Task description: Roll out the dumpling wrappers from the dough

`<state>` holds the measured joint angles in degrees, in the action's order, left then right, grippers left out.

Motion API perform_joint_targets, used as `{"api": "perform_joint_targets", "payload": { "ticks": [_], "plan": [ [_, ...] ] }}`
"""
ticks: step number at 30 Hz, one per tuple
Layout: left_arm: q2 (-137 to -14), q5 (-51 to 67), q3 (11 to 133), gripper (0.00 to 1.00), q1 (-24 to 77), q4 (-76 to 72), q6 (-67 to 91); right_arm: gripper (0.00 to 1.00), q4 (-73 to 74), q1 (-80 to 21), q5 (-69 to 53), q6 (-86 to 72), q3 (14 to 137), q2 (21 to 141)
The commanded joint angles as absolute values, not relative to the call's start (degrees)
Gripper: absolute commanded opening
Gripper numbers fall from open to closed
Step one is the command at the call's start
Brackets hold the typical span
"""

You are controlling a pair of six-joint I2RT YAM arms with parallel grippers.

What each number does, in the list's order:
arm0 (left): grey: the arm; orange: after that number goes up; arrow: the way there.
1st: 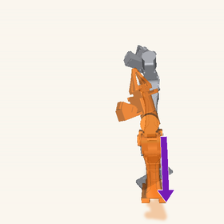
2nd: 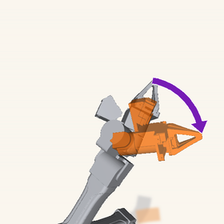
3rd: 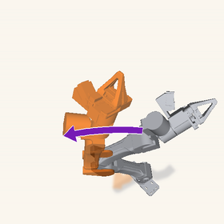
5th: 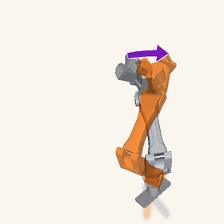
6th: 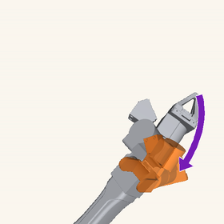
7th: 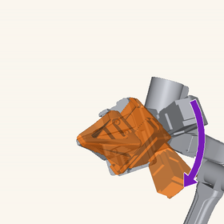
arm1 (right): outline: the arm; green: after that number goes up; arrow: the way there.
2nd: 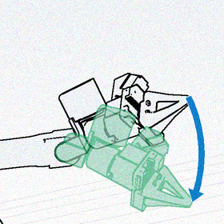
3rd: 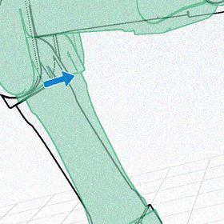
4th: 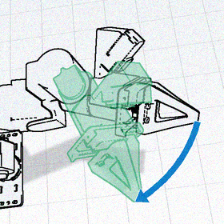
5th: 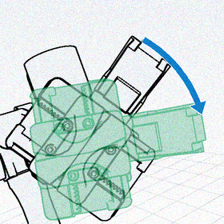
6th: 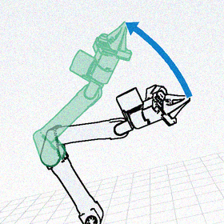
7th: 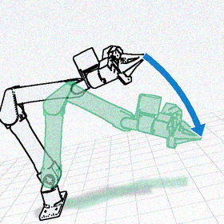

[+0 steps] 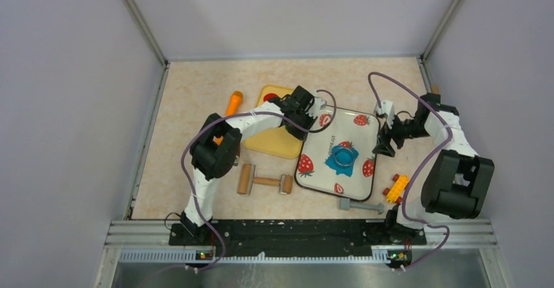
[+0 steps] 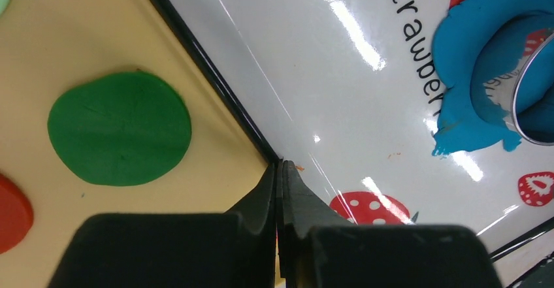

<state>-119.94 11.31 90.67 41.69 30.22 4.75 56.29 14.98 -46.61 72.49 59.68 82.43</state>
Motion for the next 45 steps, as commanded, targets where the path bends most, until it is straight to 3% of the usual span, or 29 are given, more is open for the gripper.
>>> {"api": "perform_joint_targets", "payload": {
  "ticks": [1, 11, 25, 31, 40, 45],
  "plan": [
    [-123.94, 9.02, 94.96, 0.0, 40.91, 34.45, -5.52, 0.74, 62.19, 13.27, -46.22, 88.04, 61.31, 88.37],
    [-126.59, 14.22, 99.98, 0.0, 40.17, 35.91, -7.89, 0.77, 51.74, 5.99, -42.89, 93.45, 59.77, 94.38],
    [-126.16, 16.33, 99.25, 0.0, 40.17, 35.77, -5.73, 0.82, 54.51, 1.09, -40.13, 96.22, 65.01, 103.61],
    [-126.57, 17.02, 99.57, 0.0, 40.18, 35.61, -5.21, 0.78, 55.57, -2.0, -37.51, 95.54, 66.29, 106.65],
    [-126.49, 16.7, 99.5, 0.0, 40.17, 35.42, -5.06, 0.61, 55.84, -3.34, -33.76, 96.31, 63.86, 107.14],
    [-126.49, 16.7, 99.32, 0.0, 40.18, 35.33, -5.09, 0.65, 59.97, -3.82, -33.38, 98.18, 63.86, 107.73]
  ]
}}
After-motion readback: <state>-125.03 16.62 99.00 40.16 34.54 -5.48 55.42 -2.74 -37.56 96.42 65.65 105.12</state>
